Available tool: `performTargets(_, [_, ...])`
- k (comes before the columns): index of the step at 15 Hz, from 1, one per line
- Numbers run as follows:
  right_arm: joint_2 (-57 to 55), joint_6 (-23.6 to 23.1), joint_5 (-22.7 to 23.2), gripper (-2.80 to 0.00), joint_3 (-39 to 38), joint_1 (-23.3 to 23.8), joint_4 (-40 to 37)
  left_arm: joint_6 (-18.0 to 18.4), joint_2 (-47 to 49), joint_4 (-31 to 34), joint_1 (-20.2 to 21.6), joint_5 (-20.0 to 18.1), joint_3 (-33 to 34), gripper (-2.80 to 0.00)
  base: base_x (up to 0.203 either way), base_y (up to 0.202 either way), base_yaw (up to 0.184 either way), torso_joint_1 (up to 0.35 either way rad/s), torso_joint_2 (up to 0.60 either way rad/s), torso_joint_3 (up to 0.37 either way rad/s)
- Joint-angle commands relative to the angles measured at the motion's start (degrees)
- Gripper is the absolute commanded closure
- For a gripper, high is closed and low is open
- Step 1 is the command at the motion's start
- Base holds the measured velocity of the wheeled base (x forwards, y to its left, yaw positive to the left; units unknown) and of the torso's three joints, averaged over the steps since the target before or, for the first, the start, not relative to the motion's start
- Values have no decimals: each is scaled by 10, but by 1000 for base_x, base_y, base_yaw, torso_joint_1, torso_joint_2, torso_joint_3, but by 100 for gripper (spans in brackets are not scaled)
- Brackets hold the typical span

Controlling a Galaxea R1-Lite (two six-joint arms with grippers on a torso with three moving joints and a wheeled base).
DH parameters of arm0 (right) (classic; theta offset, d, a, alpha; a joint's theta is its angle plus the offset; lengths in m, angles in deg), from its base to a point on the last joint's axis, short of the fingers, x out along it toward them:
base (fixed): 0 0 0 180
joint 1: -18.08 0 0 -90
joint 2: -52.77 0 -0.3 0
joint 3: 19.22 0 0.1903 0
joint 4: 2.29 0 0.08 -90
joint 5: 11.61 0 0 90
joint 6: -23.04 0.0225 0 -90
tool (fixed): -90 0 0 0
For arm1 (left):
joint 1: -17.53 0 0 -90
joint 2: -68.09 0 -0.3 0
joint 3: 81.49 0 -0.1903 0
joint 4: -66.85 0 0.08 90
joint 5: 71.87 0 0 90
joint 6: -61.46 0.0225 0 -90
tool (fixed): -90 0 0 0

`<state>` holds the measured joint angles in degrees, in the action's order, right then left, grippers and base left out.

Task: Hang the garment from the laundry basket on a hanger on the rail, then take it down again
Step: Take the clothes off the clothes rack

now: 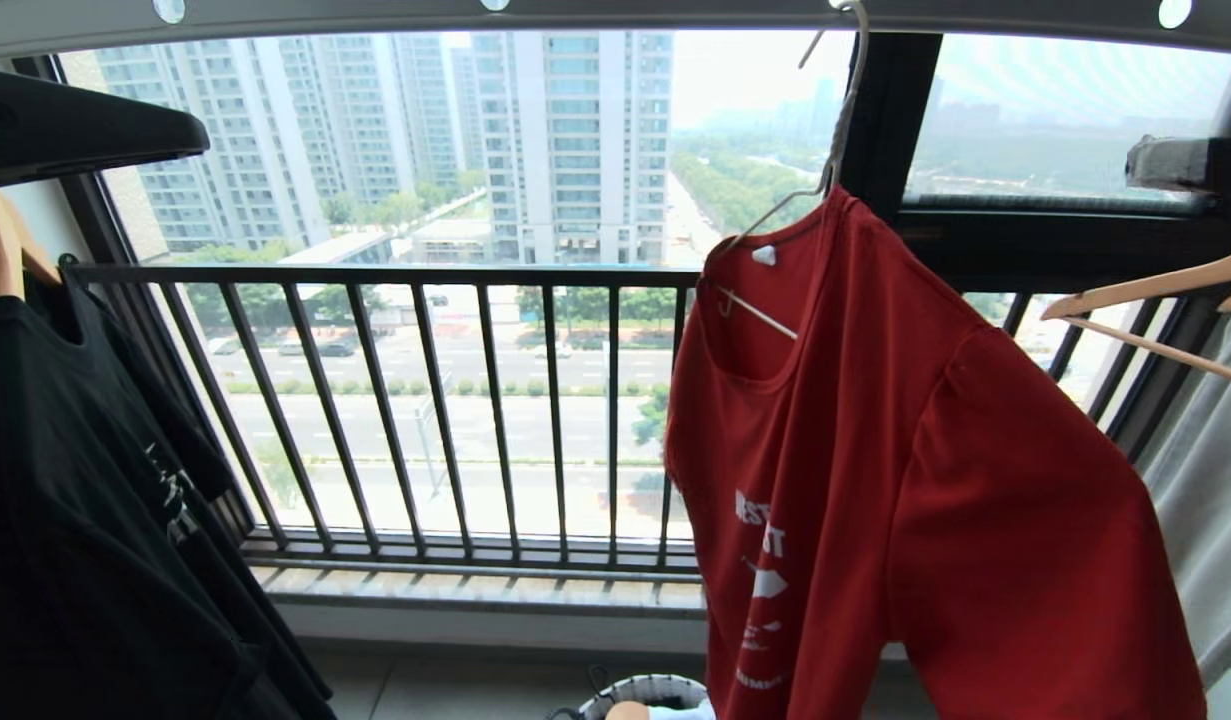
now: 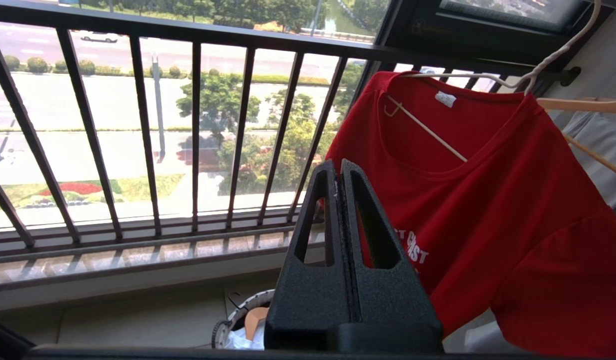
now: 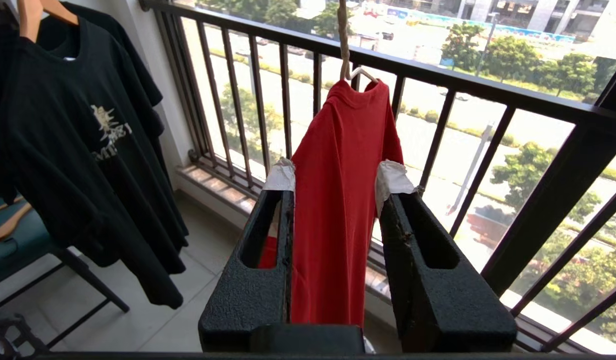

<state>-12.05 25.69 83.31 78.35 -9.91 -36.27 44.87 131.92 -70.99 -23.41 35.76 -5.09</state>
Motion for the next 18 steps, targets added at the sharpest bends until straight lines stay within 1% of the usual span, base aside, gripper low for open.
performTargets(1, [-70,-4,-11,-280,40,-23,-1,-1,1,1,0,1,0,0,0,0,0,0,0,0])
performTargets(3, [-107,-19,-19,-280,69,-28,-1,-1,1,1,0,0,1,0,0,0,0,0,0,0])
performTargets(7, [-177,-24,-29,-280,127,-29,1,-1,-1,1,0,0,1,0,0,0,0,0,0,0])
performTargets(9, [-210,-36,-39,-280,156,-34,2,-1,-1,1,0,1,1,0,0,0,0,0,0,0])
performTargets(12, [-260,-43,-77,-280,203,-54,3,-1,-2,1,0,1,0,0,0,0,0,0,0,0])
performTargets(16, [-313,-48,-110,-280,269,-67,2,0,-8,1,0,0,0,0,0,0,0,0,0,0])
performTargets(18, [-336,-64,-139,-280,288,-75,4,0,-11,1,0,1,-1,0,0,0,0,0,0,0])
